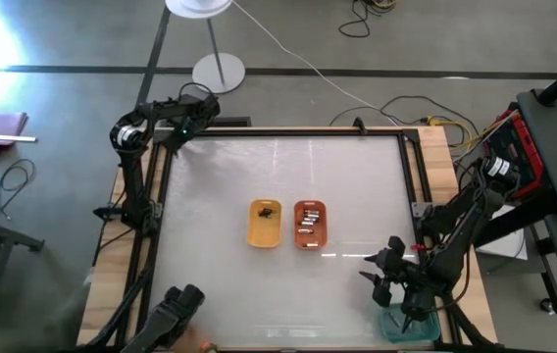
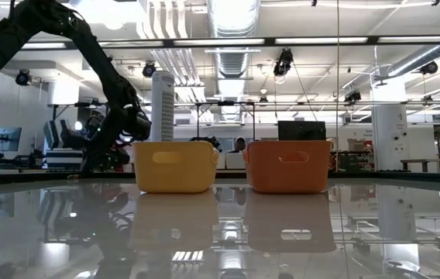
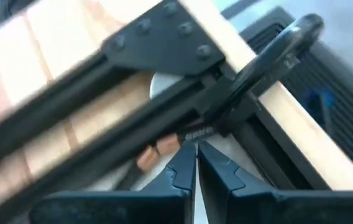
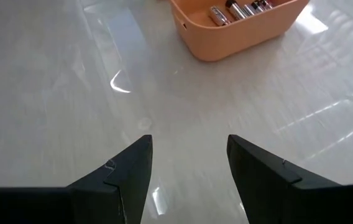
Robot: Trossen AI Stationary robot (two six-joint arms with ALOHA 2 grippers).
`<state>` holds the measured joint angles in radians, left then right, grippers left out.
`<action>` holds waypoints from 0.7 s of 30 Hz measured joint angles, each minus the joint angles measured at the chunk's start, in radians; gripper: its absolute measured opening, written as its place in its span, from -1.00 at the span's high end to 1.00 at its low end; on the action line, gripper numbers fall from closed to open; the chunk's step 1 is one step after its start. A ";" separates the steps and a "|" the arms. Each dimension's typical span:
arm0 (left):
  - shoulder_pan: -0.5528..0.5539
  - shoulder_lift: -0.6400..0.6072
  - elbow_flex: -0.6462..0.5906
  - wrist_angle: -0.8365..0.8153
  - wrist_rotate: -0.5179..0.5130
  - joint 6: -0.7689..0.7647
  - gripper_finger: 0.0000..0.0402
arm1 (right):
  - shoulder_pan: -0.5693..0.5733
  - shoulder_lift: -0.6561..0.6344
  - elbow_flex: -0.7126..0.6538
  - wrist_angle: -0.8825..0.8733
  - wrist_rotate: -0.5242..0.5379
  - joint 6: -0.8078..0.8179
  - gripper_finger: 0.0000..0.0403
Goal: Sort batteries
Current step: Put the black battery into the yellow bin
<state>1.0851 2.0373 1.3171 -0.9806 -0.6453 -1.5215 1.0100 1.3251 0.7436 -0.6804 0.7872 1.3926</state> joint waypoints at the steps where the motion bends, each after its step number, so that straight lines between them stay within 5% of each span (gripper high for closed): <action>1: -0.007 0.000 -0.006 -0.010 -0.001 -0.059 1.00 | -0.001 0.000 0.000 0.000 0.001 -0.003 0.00; 6: -0.015 -0.001 -0.040 -0.024 -0.047 -0.156 1.00 | -0.002 0.000 -0.001 0.001 0.004 0.010 0.00; 21: 0.004 -0.009 -0.035 -0.014 -0.038 -0.131 1.00 | -0.002 -0.001 -0.007 0.005 0.026 0.036 0.00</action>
<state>1.0889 2.0285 1.2823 -0.9945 -0.6838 -1.6529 1.0077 1.3243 0.7362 -0.6752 0.8131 1.4290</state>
